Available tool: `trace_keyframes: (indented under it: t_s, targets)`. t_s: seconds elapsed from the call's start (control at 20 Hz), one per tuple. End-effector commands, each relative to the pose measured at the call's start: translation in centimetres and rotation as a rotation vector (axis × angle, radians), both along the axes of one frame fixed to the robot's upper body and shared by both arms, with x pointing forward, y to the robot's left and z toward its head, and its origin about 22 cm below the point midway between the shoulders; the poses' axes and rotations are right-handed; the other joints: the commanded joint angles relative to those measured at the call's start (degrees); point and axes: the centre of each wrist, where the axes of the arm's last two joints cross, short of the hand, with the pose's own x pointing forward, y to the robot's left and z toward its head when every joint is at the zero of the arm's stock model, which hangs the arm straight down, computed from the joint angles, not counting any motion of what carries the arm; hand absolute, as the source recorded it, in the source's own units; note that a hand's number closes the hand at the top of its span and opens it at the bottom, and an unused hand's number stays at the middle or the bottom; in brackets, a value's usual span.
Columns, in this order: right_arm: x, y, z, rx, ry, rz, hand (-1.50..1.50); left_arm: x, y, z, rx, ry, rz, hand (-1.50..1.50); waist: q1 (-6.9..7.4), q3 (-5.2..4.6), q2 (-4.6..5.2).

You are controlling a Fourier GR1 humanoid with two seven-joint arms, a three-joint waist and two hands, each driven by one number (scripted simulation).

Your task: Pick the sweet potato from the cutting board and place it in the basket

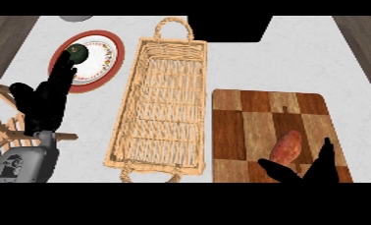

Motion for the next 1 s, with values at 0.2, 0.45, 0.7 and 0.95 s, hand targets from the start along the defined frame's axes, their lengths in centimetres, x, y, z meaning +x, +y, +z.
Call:
trace_keyframes:
  t_s: [0.2, 0.45, 0.7, 0.95]
  targets:
    - [1.1, 0.0, -0.4, 0.026, 0.062, -0.024, -1.5, 1.6, 1.3, 1.7, -0.001, -0.006, -0.001, 0.0, -0.05, 0.0, 0.01]
    - [1.4, -0.8, -0.3, 0.055, 0.082, -0.025, -1.5, 0.8, 0.8, -0.3, -0.006, -0.009, 0.009, 0.0, -0.06, -0.01, 0.0]
    - [1.8, -0.8, -2.7, 0.107, 0.077, 0.124, 1.5, 2.0, 0.2, -0.2, 0.013, -0.025, -0.005, 0.0, -0.14, 0.01, 0.09]
    - [2.9, -0.6, -4.0, 0.127, 0.076, 0.16, 1.5, 0.9, 1.5, 0.4, -0.008, -0.005, -0.003, 0.0, 0.24, 0.04, 0.12]
